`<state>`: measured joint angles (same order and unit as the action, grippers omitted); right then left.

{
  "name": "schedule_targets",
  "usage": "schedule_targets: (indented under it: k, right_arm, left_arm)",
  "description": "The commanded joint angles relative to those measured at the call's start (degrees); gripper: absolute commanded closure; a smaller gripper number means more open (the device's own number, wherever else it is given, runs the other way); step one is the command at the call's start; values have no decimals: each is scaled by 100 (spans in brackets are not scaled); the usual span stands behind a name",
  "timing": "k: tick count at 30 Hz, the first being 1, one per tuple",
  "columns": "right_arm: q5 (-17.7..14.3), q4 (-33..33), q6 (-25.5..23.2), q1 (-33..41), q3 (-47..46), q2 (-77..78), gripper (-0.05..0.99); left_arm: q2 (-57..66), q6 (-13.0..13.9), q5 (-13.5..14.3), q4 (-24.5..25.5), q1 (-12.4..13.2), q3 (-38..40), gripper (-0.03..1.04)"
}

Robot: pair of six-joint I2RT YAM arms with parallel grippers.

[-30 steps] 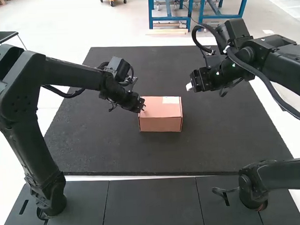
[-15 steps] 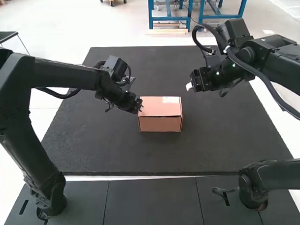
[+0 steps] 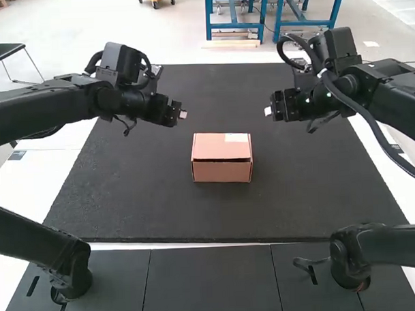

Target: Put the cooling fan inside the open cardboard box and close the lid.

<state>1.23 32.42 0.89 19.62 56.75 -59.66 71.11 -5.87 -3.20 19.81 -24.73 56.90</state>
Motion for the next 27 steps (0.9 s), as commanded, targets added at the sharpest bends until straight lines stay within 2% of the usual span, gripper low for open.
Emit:
schedule_targets:
  k: [1,4,7,8,12,17,20,22,24,26,27]
  right_arm:
    - [-194,-377,52,-371,-85,235,9]
    - [-203,-1054,140,-731,-279,411,8]
    - [-194,-1880,140,-1065,-621,710,7]
    - [-194,-2056,149,-1179,-736,807,3]
    - [-62,-2583,149,-1478,-1158,1062,3]
    - [87,-3251,149,-1672,-1685,1123,3]
    - [87,-3823,158,-1716,-2124,1211,3]
    - [105,-4262,149,-1742,-2432,1281,3]
    - [105,-4684,78,-1707,-2740,1352,3]
    - [52,-5123,-9,-1557,-3047,1492,3]
    - [0,-5211,-18,-1443,-3188,1580,3]
  left_arm:
    - [-519,-55,109,-426,100,-259,5]
    - [-1064,-37,109,-997,188,-646,5]
    - [-1644,191,127,-1551,329,-1032,5]
    - [-1811,209,118,-1674,399,-1164,5]
    - [-2304,165,21,-2043,777,-1788,5]
    - [-2585,95,-321,-2957,1480,-2623,5]
    - [-2611,86,-761,-3722,1981,-3089,5]
    - [-2620,95,-884,-4170,2306,-3335,5]
    - [-2620,95,-1139,-4390,2579,-3511,5]
    - [-2620,103,-1227,-4557,2781,-3669,5]
    - [-2611,95,-1402,-4592,2860,-3730,5]
